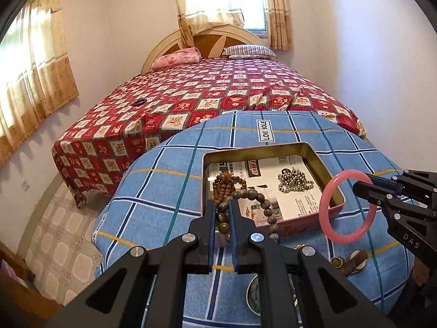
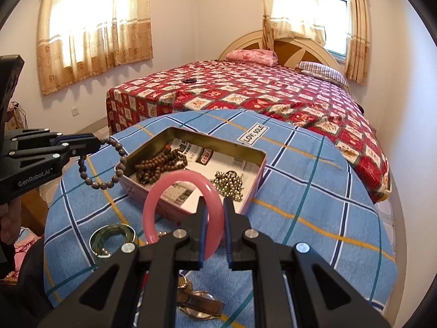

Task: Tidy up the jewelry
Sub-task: 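Lift the bead bracelet and pink bangle and carry both into the tin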

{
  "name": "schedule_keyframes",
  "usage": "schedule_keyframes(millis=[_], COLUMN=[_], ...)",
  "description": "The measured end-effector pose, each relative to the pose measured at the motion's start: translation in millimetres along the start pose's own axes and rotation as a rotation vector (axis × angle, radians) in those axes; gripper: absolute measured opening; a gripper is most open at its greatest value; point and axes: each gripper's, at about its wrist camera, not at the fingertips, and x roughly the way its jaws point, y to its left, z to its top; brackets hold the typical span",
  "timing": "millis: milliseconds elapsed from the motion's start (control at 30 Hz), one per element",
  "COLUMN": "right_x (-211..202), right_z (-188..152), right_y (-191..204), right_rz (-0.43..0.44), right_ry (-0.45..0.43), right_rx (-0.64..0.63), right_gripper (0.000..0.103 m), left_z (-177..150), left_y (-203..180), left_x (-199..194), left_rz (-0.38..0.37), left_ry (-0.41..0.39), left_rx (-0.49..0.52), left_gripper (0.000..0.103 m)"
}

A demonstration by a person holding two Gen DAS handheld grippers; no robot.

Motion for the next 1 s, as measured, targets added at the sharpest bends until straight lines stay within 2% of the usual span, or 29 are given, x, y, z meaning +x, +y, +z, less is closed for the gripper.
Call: schedule_keyframes(millis=[1000], right_x=[32], right_z=[46], right_y=[-15], right_rz=[-0.035], right_ry=[-0.005], right_rx=[0.001], right_gripper=[0.013], left_z=[42], left_y=[-3], left_x=[45], left_rz=[0.039], left_ry=[0.0], left_rx=[0.045], left_gripper=[0.009])
